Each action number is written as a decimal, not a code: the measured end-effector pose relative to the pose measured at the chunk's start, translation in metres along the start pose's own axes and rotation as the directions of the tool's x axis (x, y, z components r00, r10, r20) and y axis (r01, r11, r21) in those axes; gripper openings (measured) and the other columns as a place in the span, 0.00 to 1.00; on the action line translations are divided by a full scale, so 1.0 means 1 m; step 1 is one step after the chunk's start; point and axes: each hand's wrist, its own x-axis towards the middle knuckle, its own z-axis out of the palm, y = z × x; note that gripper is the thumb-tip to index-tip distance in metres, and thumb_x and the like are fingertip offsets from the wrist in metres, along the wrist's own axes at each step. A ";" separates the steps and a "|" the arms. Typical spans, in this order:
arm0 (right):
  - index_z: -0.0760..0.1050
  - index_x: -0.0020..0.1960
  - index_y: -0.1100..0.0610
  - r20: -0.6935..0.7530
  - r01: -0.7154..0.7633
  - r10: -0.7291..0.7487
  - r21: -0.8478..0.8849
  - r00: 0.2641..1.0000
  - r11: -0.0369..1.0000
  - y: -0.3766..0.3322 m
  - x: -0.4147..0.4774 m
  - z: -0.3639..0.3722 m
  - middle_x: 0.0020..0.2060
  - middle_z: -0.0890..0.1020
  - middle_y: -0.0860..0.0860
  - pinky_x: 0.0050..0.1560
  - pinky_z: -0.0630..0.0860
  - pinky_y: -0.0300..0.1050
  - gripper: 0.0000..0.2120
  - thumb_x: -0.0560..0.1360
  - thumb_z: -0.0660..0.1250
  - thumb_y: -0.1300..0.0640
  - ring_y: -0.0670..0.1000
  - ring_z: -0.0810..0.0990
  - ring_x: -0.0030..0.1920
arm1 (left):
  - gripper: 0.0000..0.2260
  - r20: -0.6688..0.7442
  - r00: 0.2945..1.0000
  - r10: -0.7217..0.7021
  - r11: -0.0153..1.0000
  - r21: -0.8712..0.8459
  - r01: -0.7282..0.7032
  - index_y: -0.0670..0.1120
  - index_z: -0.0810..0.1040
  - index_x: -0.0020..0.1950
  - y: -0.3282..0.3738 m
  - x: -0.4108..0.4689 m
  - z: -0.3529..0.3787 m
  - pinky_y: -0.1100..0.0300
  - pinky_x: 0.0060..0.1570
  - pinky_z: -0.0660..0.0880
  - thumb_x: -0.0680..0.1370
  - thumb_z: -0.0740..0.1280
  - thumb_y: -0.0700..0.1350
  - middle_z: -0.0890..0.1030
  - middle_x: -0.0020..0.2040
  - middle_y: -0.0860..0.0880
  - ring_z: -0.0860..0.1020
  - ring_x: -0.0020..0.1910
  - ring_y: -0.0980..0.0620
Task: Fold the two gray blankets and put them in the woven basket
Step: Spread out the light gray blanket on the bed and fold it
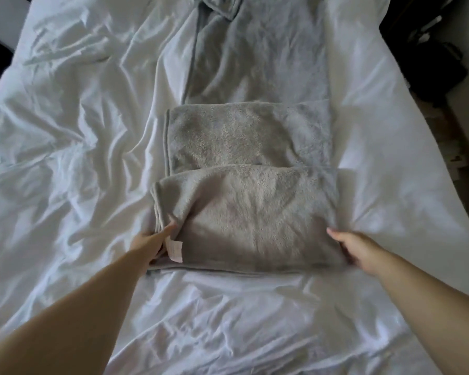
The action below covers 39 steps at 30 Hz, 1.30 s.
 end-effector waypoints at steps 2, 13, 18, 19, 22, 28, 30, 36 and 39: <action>0.78 0.59 0.61 -0.003 0.031 -0.031 -0.035 1.000 0.999 0.034 -0.004 0.007 0.48 0.84 0.56 0.51 0.78 0.49 0.18 0.74 0.71 0.52 0.56 0.82 0.50 | 0.27 -0.006 0.992 0.126 0.989 0.080 -0.125 0.45 0.79 0.47 -0.018 0.004 0.004 0.57 0.33 0.78 0.61 0.75 0.66 0.81 0.37 0.46 0.80 0.34 0.48; 0.76 0.49 0.55 -0.032 0.021 -0.006 0.496 0.999 0.868 0.065 -0.084 0.011 0.40 0.81 0.52 0.38 0.70 0.44 0.03 0.78 0.64 0.57 0.53 0.77 0.39 | 0.14 -0.260 0.928 0.265 0.964 0.060 -0.259 0.44 0.78 0.49 -0.042 -0.076 -0.002 0.54 0.38 0.72 0.75 0.65 0.55 0.80 0.41 0.44 0.77 0.41 0.41; 0.72 0.57 0.59 -0.120 0.045 0.057 0.710 0.991 0.703 0.100 -0.147 0.007 0.43 0.80 0.54 0.41 0.73 0.45 0.08 0.79 0.63 0.59 0.54 0.78 0.43 | 0.19 -0.220 0.950 0.219 0.948 -0.181 -0.261 0.40 0.75 0.59 -0.072 -0.115 -0.030 0.45 0.43 0.78 0.74 0.70 0.51 0.80 0.46 0.43 0.80 0.43 0.39; 0.71 0.58 0.58 -0.137 0.047 0.083 0.745 0.987 0.666 0.110 -0.160 0.007 0.43 0.79 0.54 0.41 0.73 0.45 0.09 0.78 0.63 0.59 0.53 0.78 0.42 | 0.23 -0.201 0.958 0.205 0.945 -0.215 -0.247 0.41 0.73 0.64 -0.080 -0.120 -0.038 0.47 0.43 0.78 0.74 0.70 0.50 0.80 0.48 0.43 0.80 0.44 0.39; 0.73 0.56 0.58 -0.167 0.045 0.155 0.809 0.974 0.587 0.145 -0.197 0.015 0.42 0.78 0.54 0.37 0.74 0.44 0.07 0.79 0.62 0.58 0.52 0.77 0.41 | 0.22 -0.107 0.978 0.179 0.928 -0.312 -0.204 0.40 0.75 0.61 -0.108 -0.133 -0.057 0.55 0.36 0.76 0.71 0.74 0.47 0.82 0.47 0.39 0.79 0.35 0.44; 0.72 0.43 0.56 -0.177 0.026 0.218 0.829 0.960 0.558 0.216 -0.259 0.043 0.38 0.76 0.53 0.30 0.73 0.41 0.06 0.79 0.61 0.59 0.50 0.74 0.36 | 0.15 0.159 0.985 0.069 0.965 -0.261 -0.026 0.35 0.77 0.57 -0.173 -0.160 -0.077 0.58 0.22 0.75 0.72 0.71 0.33 0.82 0.39 0.39 0.79 0.28 0.44; 0.72 0.44 0.56 -0.173 0.020 0.234 0.841 0.957 0.541 0.235 -0.275 0.043 0.38 0.75 0.53 0.33 0.73 0.42 0.06 0.80 0.61 0.59 0.50 0.73 0.37 | 0.13 0.174 0.985 -0.002 0.962 -0.267 0.049 0.36 0.77 0.56 -0.192 -0.172 -0.080 0.58 0.19 0.73 0.72 0.70 0.33 0.81 0.36 0.39 0.78 0.27 0.44; 0.71 0.43 0.56 -0.195 0.059 0.187 0.827 0.963 0.560 0.285 -0.307 0.017 0.38 0.74 0.53 0.21 0.74 0.33 0.06 0.79 0.60 0.58 0.49 0.72 0.36 | 0.07 0.247 0.967 -0.064 0.926 -0.347 0.151 0.39 0.74 0.50 -0.252 -0.226 -0.086 0.45 0.33 0.80 0.76 0.69 0.41 0.81 0.38 0.38 0.80 0.28 0.41; 0.71 0.43 0.55 -0.193 0.084 0.128 0.808 0.973 0.584 0.314 -0.324 0.005 0.38 0.74 0.53 0.30 0.74 0.38 0.07 0.80 0.59 0.58 0.48 0.72 0.36 | 0.14 0.030 0.999 0.021 0.957 -0.288 -0.012 0.38 0.75 0.50 -0.290 -0.259 -0.091 0.51 0.37 0.78 0.74 0.72 0.47 0.78 0.42 0.38 0.77 0.35 0.43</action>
